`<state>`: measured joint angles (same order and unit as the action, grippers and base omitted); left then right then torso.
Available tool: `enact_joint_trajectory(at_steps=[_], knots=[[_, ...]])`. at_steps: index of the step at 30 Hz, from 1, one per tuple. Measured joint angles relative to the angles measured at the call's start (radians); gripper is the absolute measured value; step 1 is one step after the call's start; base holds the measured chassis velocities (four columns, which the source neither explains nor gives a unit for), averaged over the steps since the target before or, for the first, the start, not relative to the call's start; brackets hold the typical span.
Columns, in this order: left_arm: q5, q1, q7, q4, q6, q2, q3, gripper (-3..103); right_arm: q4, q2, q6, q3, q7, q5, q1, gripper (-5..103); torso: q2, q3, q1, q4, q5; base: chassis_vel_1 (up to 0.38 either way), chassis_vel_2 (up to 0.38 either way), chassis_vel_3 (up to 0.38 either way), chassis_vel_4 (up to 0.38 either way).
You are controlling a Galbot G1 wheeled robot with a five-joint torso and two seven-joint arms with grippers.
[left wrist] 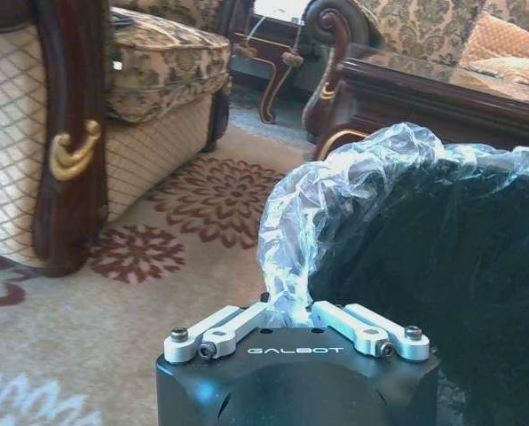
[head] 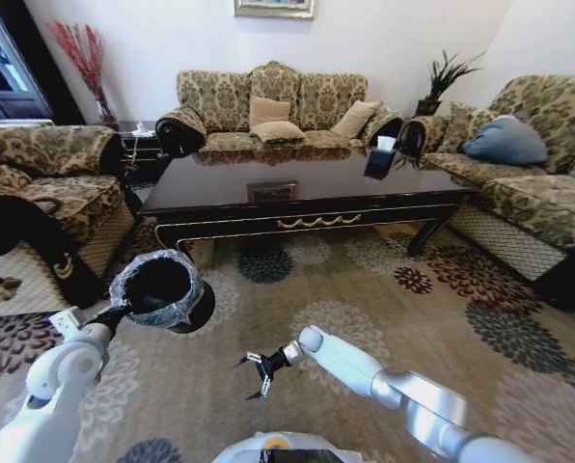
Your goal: Move to the front of the table and pick up the trash from the floor, then place it into the trash bin.
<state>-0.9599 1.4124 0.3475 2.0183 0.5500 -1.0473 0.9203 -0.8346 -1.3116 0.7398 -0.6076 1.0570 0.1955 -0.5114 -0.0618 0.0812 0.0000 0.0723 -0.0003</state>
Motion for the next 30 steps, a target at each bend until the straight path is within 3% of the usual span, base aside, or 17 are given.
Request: enact_joint_trajectory(at_steps=[9, 15, 30], knots=[[0.0, 0.002, 0.001, 0.018, 0.0, -0.002, -0.003, 2, -0.018, 0.024, 0.013, 0.009, -0.008, 0.021, -0.009, 100, 0.0, 0.0, 0.0, 0.0015, 0.0005, 0.047, -0.022, -0.028, 0.008], [0.003, 0.006, 0.003, 0.028, 0.0, -0.004, -0.005, 2, -0.022, 0.029, 0.024, 0.022, -0.022, 0.024, -0.02, 100, 0.0, 0.0, 0.0, 0.001, 0.0004, 0.077, -0.122, -0.09, 0.103], [0.014, 0.02, 0.008, 0.047, 0.003, -0.014, -0.013, 2, -0.032, 0.041, 0.04, 0.038, -0.08, 0.043, -0.048, 100, 0.0, -0.001, 0.0, 0.0003, 0.0002, 0.257, -0.147, -0.232, 0.158]])
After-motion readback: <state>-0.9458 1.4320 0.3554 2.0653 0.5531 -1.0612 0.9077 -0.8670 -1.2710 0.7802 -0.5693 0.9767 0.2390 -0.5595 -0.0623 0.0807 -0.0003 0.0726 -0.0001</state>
